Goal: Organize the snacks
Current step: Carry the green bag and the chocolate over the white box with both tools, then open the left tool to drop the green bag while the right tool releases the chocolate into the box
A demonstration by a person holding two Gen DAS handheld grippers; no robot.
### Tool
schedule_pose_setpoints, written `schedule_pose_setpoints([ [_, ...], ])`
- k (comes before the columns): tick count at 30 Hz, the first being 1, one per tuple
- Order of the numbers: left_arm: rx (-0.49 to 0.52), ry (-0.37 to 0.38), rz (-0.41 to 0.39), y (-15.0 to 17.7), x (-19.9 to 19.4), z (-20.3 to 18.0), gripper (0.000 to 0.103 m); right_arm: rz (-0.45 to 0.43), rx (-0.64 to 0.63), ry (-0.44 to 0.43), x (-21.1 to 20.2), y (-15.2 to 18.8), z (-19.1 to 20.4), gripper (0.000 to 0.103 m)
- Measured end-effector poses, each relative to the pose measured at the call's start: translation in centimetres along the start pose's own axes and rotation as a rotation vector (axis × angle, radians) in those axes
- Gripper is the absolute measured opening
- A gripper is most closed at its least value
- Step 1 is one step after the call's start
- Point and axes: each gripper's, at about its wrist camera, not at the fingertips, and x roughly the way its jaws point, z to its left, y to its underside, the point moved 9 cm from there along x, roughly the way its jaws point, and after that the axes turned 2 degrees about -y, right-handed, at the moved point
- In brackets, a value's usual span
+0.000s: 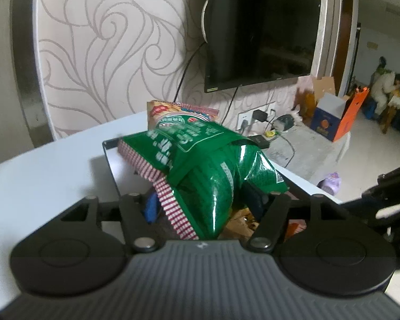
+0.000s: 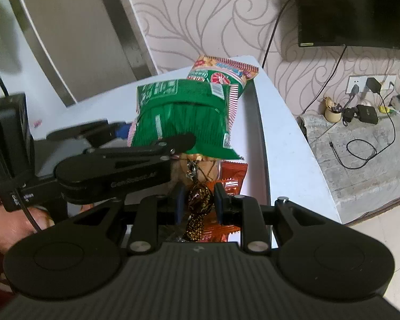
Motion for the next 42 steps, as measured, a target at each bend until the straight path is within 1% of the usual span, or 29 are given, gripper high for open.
schedule_pose_setpoints([
  [1, 0.0, -0.01, 0.0, -0.2, 0.1, 0.1, 0.072, 0.007, -0.024, 0.014, 0.3, 0.0, 0.1, 0.027],
  [4, 0.004, -0.024, -0.003, -0.5, 0.0, 0.3, 0.073, 0.026, -0.077, 0.042, 1.0, 0.3, 0.3, 0.027],
  [6, 0.01, -0.036, 0.003, -0.4, 0.0, 0.2, 0.074, 0.038, -0.081, 0.038, 1.5, 0.5, 0.3, 0.027],
  [9, 0.013, -0.063, 0.01, -0.2, -0.1, 0.4, 0.079, 0.049, -0.089, 0.035, 2.0, 0.6, 0.4, 0.027],
  [12, -0.006, -0.065, 0.018, -0.1, -0.2, 0.5, 0.08, 0.056, -0.098, 0.03, 2.4, 0.6, 0.3, 0.027],
  [18, -0.019, -0.094, 0.014, 0.0, -0.9, 0.5, 0.079, 0.061, -0.116, 0.033, 2.9, -0.1, -0.1, 0.027],
  [29, -0.017, -0.144, 0.009, 0.3, -2.6, 0.2, 0.079, 0.068, -0.145, 0.0, 3.3, -0.1, 0.0, 0.027],
  [33, -0.017, -0.155, 0.007, 0.6, -3.5, -0.2, 0.079, 0.064, -0.17, -0.013, 3.3, 0.0, 0.3, 0.027],
  [39, -0.041, -0.182, 0.008, 0.8, -4.3, 0.5, 0.08, 0.059, -0.198, -0.017, 3.5, 0.0, 1.1, 0.027],
  [42, -0.033, -0.176, -0.001, 0.7, -4.7, 0.7, 0.08, 0.054, -0.214, -0.006, 3.4, -0.1, 1.6, 0.027],
])
